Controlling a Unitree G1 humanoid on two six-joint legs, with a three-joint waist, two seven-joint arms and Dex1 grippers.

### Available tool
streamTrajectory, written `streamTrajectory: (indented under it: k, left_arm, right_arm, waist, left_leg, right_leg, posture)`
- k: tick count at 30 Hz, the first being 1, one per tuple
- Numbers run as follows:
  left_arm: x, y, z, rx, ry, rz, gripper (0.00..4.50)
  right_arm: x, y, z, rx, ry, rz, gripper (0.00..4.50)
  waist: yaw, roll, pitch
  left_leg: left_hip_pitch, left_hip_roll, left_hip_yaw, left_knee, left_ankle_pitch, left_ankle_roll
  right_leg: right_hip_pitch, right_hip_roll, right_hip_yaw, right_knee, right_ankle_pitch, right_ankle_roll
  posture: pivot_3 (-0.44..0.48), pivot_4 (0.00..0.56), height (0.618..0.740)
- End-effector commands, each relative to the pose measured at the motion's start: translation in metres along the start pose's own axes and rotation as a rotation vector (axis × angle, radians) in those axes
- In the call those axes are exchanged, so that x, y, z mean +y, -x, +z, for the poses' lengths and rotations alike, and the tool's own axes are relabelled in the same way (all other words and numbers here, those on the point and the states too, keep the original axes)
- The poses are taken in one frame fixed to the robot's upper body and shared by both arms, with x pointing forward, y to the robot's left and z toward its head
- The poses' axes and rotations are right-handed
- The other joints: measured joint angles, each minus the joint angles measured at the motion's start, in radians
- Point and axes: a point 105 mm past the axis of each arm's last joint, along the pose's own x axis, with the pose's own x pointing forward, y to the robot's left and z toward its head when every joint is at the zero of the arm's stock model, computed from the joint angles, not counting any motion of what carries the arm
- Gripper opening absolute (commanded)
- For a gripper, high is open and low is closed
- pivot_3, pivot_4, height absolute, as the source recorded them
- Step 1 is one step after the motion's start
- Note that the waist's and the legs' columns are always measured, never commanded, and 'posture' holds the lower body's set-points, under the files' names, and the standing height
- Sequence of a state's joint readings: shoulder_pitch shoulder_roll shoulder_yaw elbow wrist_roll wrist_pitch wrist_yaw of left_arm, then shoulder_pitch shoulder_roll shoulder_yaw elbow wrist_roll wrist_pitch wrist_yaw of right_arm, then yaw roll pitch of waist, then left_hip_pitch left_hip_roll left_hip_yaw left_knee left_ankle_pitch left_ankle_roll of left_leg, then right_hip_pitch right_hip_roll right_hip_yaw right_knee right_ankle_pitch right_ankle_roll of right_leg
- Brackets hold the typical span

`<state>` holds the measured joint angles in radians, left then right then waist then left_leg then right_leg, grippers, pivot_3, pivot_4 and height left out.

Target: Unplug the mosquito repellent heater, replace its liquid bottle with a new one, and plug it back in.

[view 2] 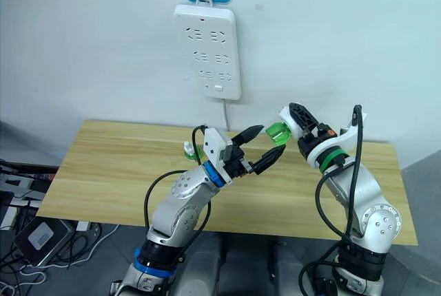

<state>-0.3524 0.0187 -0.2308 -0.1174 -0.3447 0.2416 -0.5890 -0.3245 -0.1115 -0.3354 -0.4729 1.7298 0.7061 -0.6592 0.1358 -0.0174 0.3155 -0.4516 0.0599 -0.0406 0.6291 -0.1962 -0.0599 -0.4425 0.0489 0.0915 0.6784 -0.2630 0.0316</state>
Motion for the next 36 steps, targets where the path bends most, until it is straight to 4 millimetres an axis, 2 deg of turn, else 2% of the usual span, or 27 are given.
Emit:
streamTrajectory:
  k: [1,4,10,12,23,27,33,36]
  left_arm:
    - [-0.008,-0.008,0.012,-0.056,-0.022,-0.034,4.48]
    - [-0.007,-0.009,0.013,-0.060,-0.027,-0.029,4.48]
    - [-0.004,-0.008,0.009,-0.044,-0.025,-0.004,2.68]
    - [-0.004,-0.008,0.009,-0.045,-0.024,-0.003,2.25]
    - [-0.002,-0.009,0.011,-0.045,-0.025,-0.007,2.25]
    - [-0.001,-0.007,0.011,-0.043,-0.026,-0.012,2.25]
    - [-0.005,-0.002,0.009,-0.018,-0.032,-0.073,2.25]
    - [-0.007,0.002,0.007,0.003,-0.043,-0.127,2.25]
  right_arm:
    - [0.017,0.007,-0.002,0.000,0.012,0.068,3.09]
    - [0.018,0.007,-0.002,0.001,0.010,0.066,3.09]
    - [0.019,0.007,-0.002,-0.006,0.007,0.062,3.09]
    - [0.020,0.007,-0.003,0.000,0.012,0.064,3.09]
    - [0.022,0.009,-0.007,0.026,0.030,0.076,3.09]
    - [0.022,0.011,-0.011,0.063,0.042,0.090,4.44]
    - [0.013,0.022,-0.013,0.191,0.112,0.102,4.50]
    - [0.004,0.025,-0.007,0.243,0.165,0.098,4.50]
  waist:
    - [0.000,0.000,0.000]
    - [0.000,0.000,0.000]
    - [0.000,0.000,0.000]
    - [0.000,0.000,0.000]
    - [0.000,0.000,0.000]
    - [0.001,0.000,0.000]
    - [0.002,0.000,0.000]
    - [0.002,0.000,0.000]
  left_leg:
    - [0.000,0.000,0.000,0.000,0.000,0.000]
    - [0.000,0.000,0.000,0.000,0.000,0.000]
    - [0.000,0.000,0.000,0.000,0.000,0.000]
    - [0.000,0.000,0.000,0.000,0.000,0.000]
    - [0.000,0.000,0.000,0.000,0.000,0.000]
    - [0.000,0.000,0.000,0.000,0.000,0.000]
    - [0.000,0.000,0.000,0.001,0.000,0.000]
    - [0.000,0.000,0.000,0.001,0.000,0.000]
  right_leg:
    - [0.000,0.000,0.000,0.000,0.000,0.000]
    - [0.000,0.000,0.000,0.000,0.000,0.000]
    - [0.000,0.000,0.000,0.000,0.000,0.000]
    - [0.000,0.000,0.000,0.000,0.000,0.000]
    - [0.000,0.000,0.000,0.000,0.000,0.000]
    - [0.000,0.000,0.000,0.000,0.000,0.000]
    - [0.000,0.000,0.001,0.001,0.000,0.000]
    - [0.001,-0.001,0.001,0.001,0.000,0.000]
  posture:
    - [0.340,0.299,0.740]
    - [0.339,0.300,0.740]
    - [0.338,0.301,0.740]
    - [0.336,0.301,0.740]
    - [0.346,0.307,0.740]
    - [0.348,0.308,0.740]
    - [0.343,0.309,0.740]
    - [0.342,0.310,0.740]
